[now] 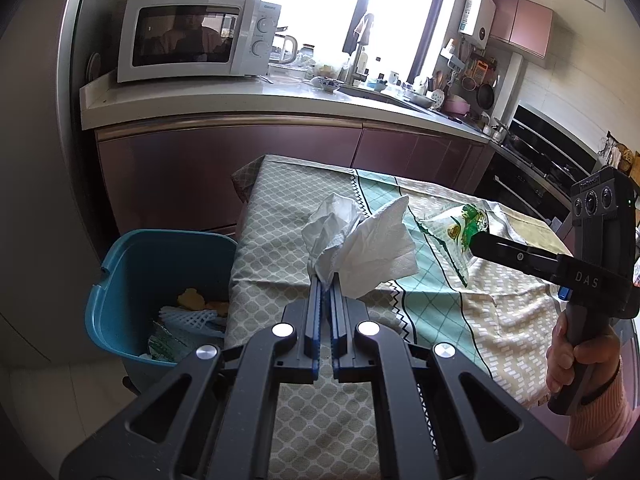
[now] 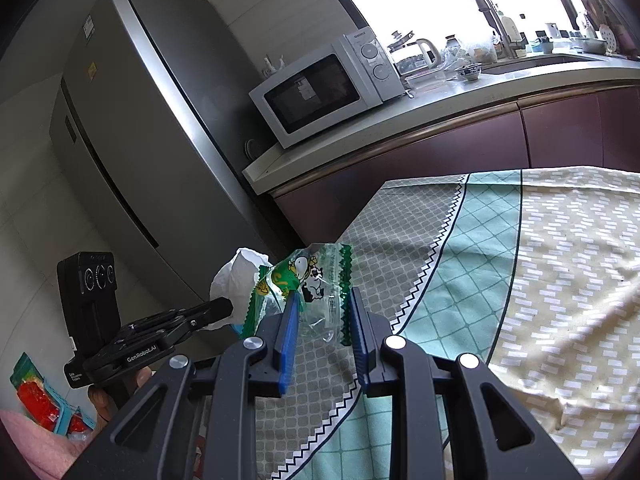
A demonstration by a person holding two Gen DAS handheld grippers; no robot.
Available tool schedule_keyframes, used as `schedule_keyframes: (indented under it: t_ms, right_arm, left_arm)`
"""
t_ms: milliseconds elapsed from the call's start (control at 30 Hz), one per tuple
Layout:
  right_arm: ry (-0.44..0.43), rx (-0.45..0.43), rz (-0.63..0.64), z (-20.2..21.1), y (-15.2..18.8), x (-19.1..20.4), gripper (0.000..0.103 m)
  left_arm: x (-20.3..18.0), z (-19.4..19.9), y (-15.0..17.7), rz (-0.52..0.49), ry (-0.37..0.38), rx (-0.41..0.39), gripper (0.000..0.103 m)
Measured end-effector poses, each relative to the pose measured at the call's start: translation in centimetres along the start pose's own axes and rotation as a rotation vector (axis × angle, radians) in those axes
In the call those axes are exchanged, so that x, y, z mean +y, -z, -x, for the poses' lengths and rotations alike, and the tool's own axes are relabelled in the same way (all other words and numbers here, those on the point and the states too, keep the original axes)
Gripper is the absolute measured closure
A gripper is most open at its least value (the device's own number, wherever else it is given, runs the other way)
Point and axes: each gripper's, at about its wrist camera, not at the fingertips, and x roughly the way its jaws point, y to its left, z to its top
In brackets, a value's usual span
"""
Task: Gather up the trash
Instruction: 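Lift the tissue and wrapper with both tools and turn toward the teal bin, then carry the tissue and wrapper with both tools over the teal bin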
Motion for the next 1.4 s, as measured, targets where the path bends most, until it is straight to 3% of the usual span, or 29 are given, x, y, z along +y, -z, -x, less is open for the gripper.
schedule_keyframes:
  t_ms: [1400]
  right_arm:
    - [-0.073,0.1,0.088,-7.9,-1.7,4.4,0.08]
  left_arm:
    - [7.8,1.3,0.6,0.12,-0.147,-0.009,0.099]
